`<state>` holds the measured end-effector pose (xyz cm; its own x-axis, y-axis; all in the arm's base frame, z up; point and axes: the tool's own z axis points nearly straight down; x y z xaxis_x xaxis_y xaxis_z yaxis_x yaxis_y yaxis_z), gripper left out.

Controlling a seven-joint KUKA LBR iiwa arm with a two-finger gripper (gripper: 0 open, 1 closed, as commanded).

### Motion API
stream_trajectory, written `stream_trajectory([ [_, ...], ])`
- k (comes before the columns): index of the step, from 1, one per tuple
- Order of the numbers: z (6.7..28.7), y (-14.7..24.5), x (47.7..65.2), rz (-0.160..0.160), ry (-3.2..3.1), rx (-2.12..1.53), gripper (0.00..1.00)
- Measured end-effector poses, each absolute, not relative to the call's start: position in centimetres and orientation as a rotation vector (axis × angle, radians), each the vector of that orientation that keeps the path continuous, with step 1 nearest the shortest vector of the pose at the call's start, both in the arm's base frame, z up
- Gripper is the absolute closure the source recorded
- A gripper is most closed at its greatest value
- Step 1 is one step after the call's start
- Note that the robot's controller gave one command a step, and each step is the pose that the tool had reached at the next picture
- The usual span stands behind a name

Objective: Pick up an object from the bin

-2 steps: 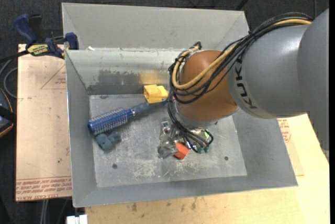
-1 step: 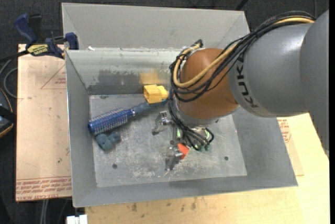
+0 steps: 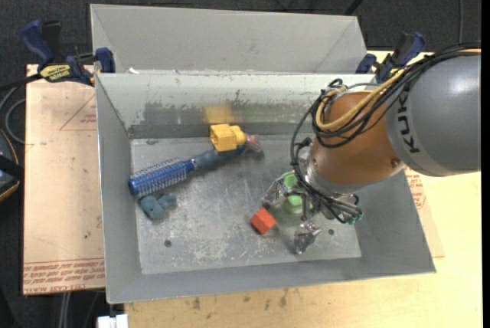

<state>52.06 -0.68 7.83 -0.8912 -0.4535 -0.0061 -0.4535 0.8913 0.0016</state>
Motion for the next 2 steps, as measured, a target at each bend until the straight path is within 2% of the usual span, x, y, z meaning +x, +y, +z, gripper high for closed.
stream_trajectory([
  [1,7.8,4.3,59.8,-0.003,3.04,-0.775,0.0],
  [2,14.3,-7.5,57.7,-0.007,2.97,-1.007,0.0],
])
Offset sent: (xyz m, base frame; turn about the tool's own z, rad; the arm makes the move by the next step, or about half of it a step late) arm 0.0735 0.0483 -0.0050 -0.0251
